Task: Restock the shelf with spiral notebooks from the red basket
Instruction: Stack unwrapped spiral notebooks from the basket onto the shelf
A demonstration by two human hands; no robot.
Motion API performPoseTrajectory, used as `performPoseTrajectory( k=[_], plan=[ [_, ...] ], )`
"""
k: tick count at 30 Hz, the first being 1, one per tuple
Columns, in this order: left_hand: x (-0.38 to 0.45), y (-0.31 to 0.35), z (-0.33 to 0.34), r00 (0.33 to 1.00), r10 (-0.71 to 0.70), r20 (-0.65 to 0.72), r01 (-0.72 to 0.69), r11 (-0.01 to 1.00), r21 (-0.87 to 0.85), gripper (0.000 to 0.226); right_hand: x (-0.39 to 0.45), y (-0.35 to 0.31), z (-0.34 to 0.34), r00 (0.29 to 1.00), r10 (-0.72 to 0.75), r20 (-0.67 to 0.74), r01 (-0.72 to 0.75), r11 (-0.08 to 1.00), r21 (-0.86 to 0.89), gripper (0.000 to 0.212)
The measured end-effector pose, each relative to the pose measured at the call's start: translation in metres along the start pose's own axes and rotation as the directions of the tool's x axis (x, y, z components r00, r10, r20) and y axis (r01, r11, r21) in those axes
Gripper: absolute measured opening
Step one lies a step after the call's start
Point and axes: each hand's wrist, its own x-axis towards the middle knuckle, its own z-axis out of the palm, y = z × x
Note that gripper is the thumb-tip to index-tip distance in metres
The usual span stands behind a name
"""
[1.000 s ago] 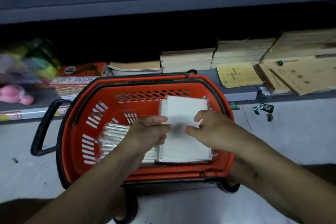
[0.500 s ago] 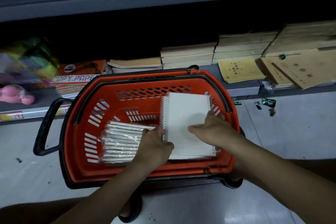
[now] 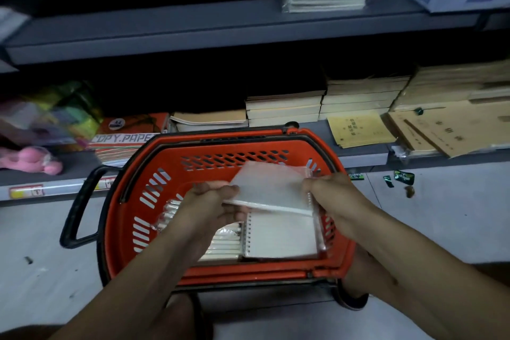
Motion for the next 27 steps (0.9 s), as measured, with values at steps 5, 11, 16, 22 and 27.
performPoseTrajectory(
  k=[5,11,16,22,27],
  plan=[
    [-0.026,0.035,-0.003,0.986,0.148,0.081,-0.129,0.971,-0.200,0.016,-0.026,-0.039,-0.014,0.981,-0.146,0.126,0.106,0.955,0.276,0.012],
    [-0.050,0.067,0.007,0.913,0.360,0.191,-0.302,0.912,-0.276,0.035,-0.050,-0.070,-0.035,0.908,-0.402,0.118,0.310,0.834,0.456,0.038],
    [-0.046,0.083,0.023,0.860,0.456,0.229,-0.377,0.870,-0.318,0.037,-0.054,-0.095,-0.044,0.863,-0.504,0.026,0.401,0.717,0.571,0.042],
    [-0.032,0.094,0.038,0.852,0.463,0.244,-0.377,0.866,-0.327,0.040,-0.047,-0.111,-0.057,0.860,-0.510,0.018,0.419,0.726,0.546,0.051],
    [-0.021,0.102,0.042,0.840,0.478,0.258,-0.394,0.863,-0.315,0.041,-0.041,-0.117,-0.067,0.819,-0.567,0.089,0.453,0.734,0.506,0.045]
  ],
)
